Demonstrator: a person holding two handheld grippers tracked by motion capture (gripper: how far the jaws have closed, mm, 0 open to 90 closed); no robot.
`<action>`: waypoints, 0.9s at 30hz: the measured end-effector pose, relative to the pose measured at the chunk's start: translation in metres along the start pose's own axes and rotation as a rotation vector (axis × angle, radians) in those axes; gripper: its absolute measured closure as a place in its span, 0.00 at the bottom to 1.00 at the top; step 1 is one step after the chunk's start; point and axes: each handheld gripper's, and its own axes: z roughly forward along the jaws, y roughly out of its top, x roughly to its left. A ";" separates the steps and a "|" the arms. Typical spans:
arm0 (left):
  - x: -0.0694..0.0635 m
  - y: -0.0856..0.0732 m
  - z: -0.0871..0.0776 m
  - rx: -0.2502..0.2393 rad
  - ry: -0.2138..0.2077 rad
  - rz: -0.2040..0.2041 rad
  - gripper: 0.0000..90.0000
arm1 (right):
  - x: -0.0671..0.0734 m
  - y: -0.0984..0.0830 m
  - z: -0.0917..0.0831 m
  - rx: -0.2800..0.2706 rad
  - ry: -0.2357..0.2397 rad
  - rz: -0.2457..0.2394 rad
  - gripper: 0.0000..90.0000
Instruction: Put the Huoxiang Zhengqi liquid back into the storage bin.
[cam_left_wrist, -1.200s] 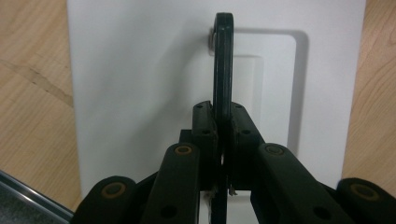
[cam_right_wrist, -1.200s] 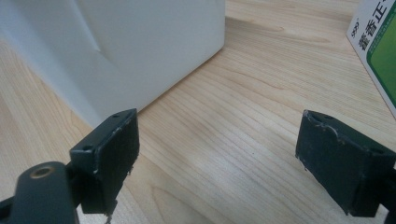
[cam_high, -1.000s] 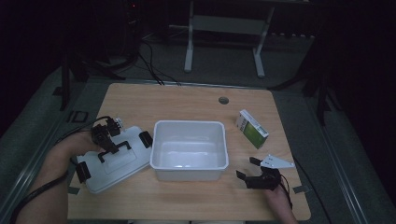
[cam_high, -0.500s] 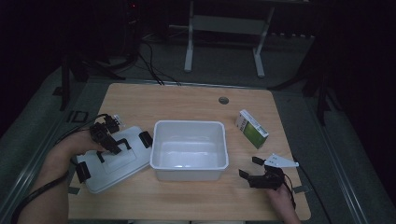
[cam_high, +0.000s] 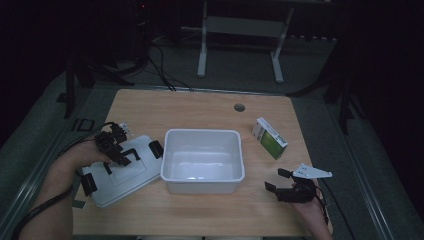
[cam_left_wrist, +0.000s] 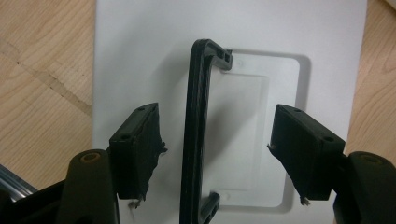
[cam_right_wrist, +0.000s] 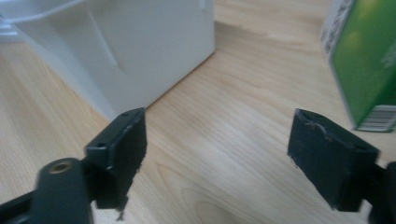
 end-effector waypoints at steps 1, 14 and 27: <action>0.000 0.000 0.000 -0.003 0.001 -0.001 0.37 | -0.001 0.001 -0.002 0.000 0.003 -0.002 0.29; 0.000 -0.004 -0.001 -0.005 -0.007 -0.008 0.37 | -0.022 0.033 -0.015 0.035 -0.032 0.012 0.34; 0.001 -0.009 0.000 -0.001 -0.015 -0.016 0.37 | -0.053 0.073 -0.013 0.096 -0.075 -0.018 0.36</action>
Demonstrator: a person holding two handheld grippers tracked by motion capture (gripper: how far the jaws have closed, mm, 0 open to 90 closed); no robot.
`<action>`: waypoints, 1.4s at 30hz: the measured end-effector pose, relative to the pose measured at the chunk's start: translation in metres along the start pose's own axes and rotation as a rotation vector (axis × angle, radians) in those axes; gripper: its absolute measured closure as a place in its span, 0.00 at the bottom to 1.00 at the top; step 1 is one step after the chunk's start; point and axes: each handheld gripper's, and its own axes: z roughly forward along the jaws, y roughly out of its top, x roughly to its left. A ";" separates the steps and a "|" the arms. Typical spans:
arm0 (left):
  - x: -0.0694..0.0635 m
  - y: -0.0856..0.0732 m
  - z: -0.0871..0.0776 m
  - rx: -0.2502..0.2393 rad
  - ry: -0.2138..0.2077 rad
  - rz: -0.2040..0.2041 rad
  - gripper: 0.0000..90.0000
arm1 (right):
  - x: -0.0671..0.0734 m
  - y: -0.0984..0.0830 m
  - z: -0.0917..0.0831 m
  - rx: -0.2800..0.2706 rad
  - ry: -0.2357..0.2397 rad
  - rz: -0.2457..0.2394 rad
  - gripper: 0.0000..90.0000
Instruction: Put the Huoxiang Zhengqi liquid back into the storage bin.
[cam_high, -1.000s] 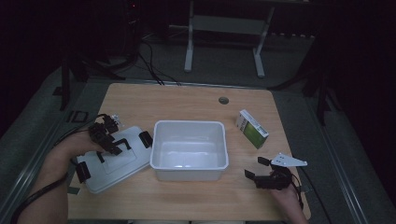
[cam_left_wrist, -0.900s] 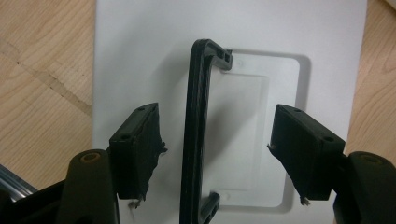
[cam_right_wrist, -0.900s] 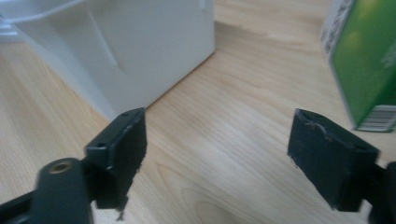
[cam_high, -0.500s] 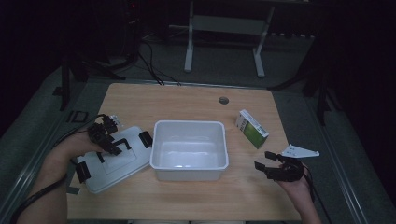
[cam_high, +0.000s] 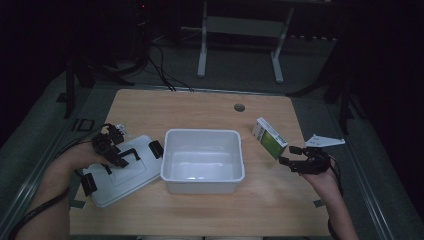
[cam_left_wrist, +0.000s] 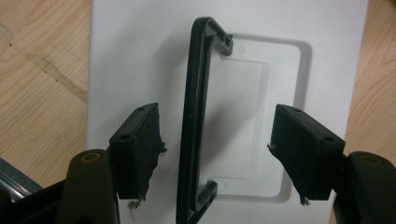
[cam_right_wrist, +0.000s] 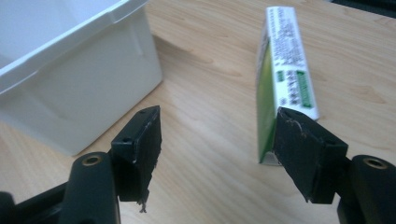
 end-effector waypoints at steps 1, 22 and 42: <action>0.000 0.000 0.000 0.000 0.000 0.000 0.37 | -0.002 0.002 0.001 0.004 -0.005 -0.004 0.36; 0.000 0.001 0.006 0.015 -0.003 -0.004 0.37 | -0.035 0.049 0.040 0.164 -0.102 -0.059 0.37; -0.002 0.005 0.004 0.020 0.006 0.016 0.37 | -0.040 0.079 0.080 0.365 -0.125 -0.116 0.39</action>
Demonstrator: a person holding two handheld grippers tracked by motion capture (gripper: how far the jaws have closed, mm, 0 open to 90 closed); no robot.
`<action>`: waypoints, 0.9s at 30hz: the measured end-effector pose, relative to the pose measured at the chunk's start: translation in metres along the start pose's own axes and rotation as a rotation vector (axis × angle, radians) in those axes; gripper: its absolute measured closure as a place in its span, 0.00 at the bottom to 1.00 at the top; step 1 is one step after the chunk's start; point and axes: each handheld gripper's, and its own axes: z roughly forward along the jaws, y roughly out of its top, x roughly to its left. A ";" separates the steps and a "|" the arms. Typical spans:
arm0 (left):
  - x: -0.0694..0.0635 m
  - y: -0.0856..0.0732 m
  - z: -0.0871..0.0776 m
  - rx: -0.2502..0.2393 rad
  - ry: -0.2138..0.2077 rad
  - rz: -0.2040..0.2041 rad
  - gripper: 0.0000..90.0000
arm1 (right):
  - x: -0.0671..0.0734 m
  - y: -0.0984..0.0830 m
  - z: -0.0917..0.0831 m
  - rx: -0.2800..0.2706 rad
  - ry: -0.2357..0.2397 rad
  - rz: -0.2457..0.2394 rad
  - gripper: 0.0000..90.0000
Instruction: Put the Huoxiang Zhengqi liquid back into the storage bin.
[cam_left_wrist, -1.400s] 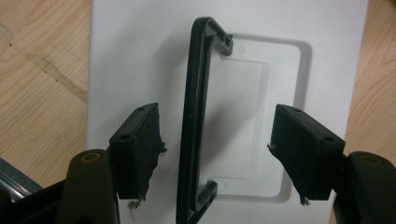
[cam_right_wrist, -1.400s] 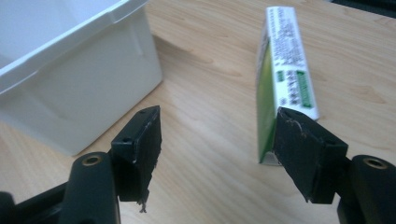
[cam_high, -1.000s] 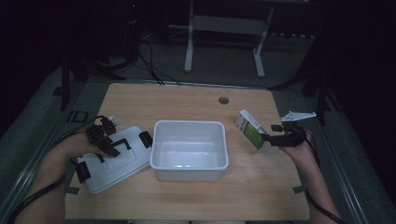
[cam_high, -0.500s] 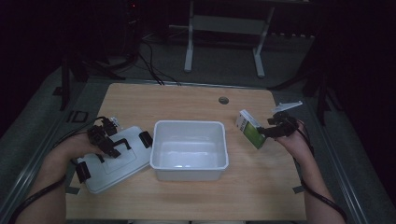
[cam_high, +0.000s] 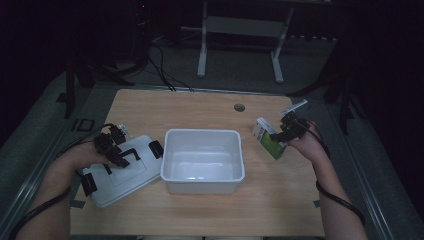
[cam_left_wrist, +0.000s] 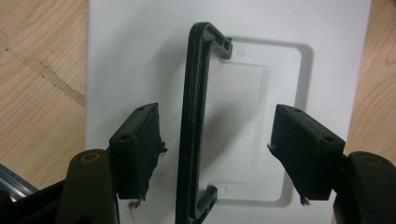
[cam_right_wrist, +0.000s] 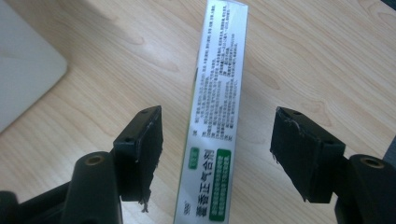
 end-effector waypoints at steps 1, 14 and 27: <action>0.000 0.000 0.000 0.001 0.001 0.001 0.37 | 0.000 0.001 0.001 0.009 0.007 -0.001 0.40; -0.001 0.000 0.002 0.010 -0.004 0.000 0.37 | -0.003 0.024 0.015 0.184 0.012 -0.020 0.53; 0.000 0.002 0.000 0.019 0.000 0.003 0.37 | -0.003 0.036 0.032 0.299 0.034 -0.014 0.60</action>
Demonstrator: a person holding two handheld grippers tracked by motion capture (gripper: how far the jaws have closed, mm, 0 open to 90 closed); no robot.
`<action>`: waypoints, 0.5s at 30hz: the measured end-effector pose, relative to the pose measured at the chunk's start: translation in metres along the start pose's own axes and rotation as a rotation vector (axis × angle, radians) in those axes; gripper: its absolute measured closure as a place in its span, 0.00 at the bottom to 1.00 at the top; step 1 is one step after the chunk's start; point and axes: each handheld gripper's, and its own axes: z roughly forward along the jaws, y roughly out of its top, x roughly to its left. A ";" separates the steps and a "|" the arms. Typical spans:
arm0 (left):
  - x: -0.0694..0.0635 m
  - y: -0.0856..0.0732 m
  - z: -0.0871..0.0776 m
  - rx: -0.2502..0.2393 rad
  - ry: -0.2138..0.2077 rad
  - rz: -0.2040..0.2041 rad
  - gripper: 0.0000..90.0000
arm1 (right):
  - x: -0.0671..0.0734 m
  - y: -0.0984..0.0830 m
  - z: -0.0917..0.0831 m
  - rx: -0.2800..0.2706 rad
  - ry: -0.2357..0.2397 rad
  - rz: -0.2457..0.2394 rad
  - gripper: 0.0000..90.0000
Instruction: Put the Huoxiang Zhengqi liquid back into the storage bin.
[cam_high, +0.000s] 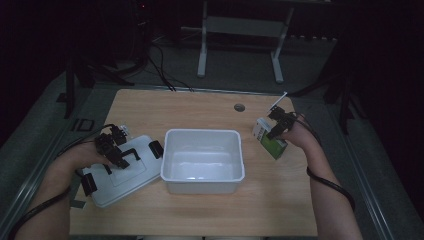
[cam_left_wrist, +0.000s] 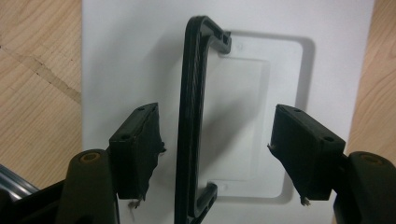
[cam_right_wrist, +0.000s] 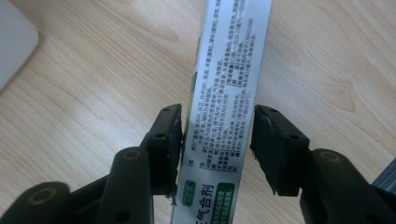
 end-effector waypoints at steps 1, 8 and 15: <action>0.000 0.000 0.000 -0.001 -0.001 -0.001 0.37 | 0.000 0.001 0.001 0.011 0.005 -0.002 0.61; -0.002 0.000 0.002 0.005 -0.002 0.003 0.37 | 0.002 0.006 0.005 0.066 0.005 -0.014 0.64; -0.002 0.001 0.004 0.004 -0.007 0.000 0.37 | 0.001 0.007 0.007 0.078 0.016 -0.021 0.64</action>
